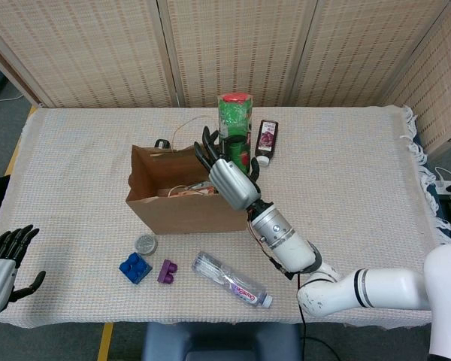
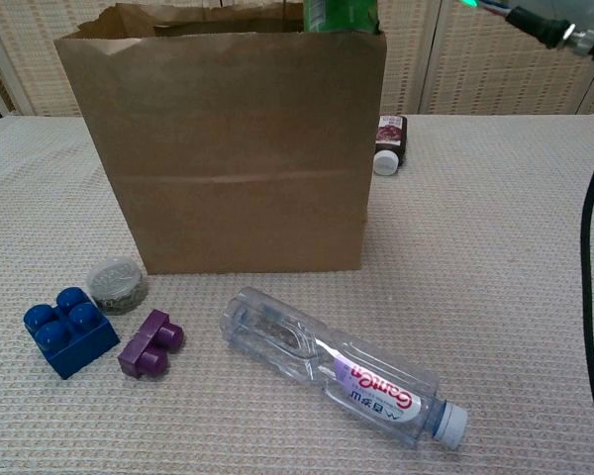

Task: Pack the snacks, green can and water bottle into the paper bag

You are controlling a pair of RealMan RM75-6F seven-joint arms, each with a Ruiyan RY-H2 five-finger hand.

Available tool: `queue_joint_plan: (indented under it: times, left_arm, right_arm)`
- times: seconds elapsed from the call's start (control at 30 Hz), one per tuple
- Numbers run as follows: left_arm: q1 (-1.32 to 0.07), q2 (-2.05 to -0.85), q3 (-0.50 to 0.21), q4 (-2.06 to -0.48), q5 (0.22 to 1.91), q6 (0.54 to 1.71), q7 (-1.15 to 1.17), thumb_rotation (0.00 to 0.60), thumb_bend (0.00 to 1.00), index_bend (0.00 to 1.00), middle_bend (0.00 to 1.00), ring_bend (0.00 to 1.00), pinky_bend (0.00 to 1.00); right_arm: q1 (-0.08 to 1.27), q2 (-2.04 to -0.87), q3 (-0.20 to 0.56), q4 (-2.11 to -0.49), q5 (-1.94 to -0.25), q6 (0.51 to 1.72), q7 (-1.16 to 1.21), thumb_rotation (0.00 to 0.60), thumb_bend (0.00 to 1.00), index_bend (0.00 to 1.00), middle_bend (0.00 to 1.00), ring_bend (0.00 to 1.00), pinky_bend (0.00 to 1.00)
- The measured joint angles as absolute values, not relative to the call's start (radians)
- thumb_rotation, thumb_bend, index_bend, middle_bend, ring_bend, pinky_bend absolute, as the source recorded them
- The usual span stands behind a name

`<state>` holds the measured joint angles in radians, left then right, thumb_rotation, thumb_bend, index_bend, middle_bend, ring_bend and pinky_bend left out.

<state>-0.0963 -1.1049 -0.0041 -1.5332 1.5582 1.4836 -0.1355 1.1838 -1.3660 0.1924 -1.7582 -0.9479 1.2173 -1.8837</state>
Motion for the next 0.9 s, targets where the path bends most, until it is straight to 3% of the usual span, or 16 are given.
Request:
queue_joint_plan:
  times: [0.17,0.6,0.9]
  left_arm:
    - [-0.096,-1.105,-0.004,-1.534,1.557,1.484,-0.134,0.600,0.35,0.06,0.00,0.00,0.00]
    - [-0.093,-1.105,-0.003,-1.531,1.557,1.487,-0.140,0.600,0.35,0.06,0.00,0.00,0.00]
    - [-0.089,-1.107,-0.003,-1.532,1.555,1.492,-0.131,0.600,0.35,0.06,0.00,0.00,0.00]
  right_arm:
    - [1.199,-1.386,0.184,-1.742,-0.943,1.252,-1.883,0.600,0.00,0.00,0.07,0.00,0.35]
    - [1.202,-1.397,0.185,-1.744,-1.004,1.311,-1.804,0.600,0.00,0.00,0.07,0.00,0.35]
    - [1.099,-1.297,0.167,-1.834,-1.081,1.356,-1.543,0.600,0.00,0.00,0.07,0.00,0.35]
